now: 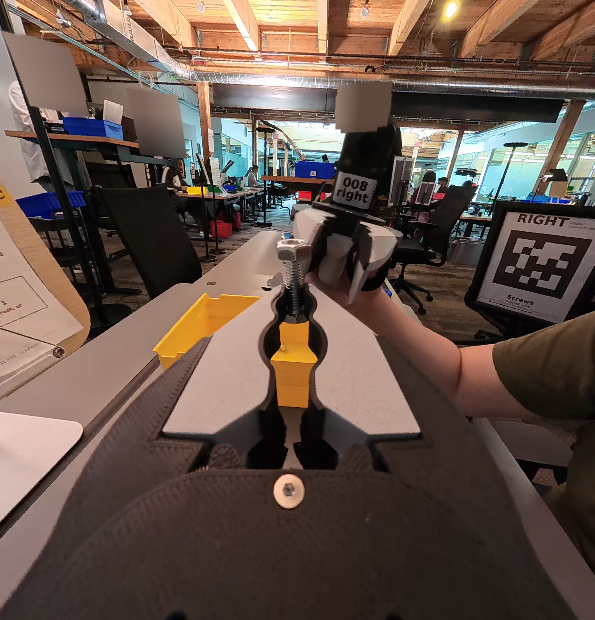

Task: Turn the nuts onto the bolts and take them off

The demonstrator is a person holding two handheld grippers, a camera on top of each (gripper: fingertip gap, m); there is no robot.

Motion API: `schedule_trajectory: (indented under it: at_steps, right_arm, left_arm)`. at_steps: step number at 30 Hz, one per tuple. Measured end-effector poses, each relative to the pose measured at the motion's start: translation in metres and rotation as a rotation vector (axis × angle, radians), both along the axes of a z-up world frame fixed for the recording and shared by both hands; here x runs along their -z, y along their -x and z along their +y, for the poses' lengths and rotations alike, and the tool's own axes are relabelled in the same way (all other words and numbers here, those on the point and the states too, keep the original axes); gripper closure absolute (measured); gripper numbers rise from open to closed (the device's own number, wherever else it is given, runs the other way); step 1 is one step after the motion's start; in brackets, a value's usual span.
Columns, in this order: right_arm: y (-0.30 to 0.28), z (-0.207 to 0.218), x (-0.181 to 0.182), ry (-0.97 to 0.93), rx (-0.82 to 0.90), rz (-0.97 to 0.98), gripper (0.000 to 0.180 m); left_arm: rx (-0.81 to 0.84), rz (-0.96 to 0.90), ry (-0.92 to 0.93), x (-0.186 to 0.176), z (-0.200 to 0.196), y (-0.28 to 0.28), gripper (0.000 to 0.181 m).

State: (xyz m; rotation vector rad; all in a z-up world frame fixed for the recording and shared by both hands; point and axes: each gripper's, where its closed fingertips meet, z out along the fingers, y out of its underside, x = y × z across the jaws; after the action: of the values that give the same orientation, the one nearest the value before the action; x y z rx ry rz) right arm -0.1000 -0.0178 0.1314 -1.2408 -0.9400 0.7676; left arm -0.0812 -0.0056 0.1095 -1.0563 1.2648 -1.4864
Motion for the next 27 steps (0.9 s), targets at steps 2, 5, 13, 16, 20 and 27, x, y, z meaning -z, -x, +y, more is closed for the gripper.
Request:
schedule_trajectory:
  at_steps: [2,5,13,16,20,27]
  right_arm:
    - [-0.003,0.005,-0.004,-0.013,0.034,0.023,0.149]
    - [-0.005,0.01,-0.006,-0.017,0.06,0.054,0.135]
    - [0.008,-0.005,0.004,-0.029,-0.021,-0.034,0.135]
    - [0.005,-0.005,-0.001,-0.034,-0.005,-0.018,0.139]
    - [-0.001,0.007,-0.005,-0.028,0.063,0.026,0.13]
    - [0.008,0.003,0.008,-0.039,0.041,-0.074,0.136]
  left_arm:
    - [0.0,0.003,-0.003,0.0,-0.001,-0.001,0.173]
    - [0.007,0.004,-0.009,0.001,-0.003,-0.002,0.173]
    - [-0.02,0.005,-0.001,0.0,0.003,0.0,0.173]
    - [-0.03,-0.002,0.012,-0.001,0.007,0.001,0.173]
    - [-0.017,0.002,0.013,0.0,0.004,0.0,0.173]
    - [-0.035,0.024,0.008,0.004,0.006,-0.003,0.173]
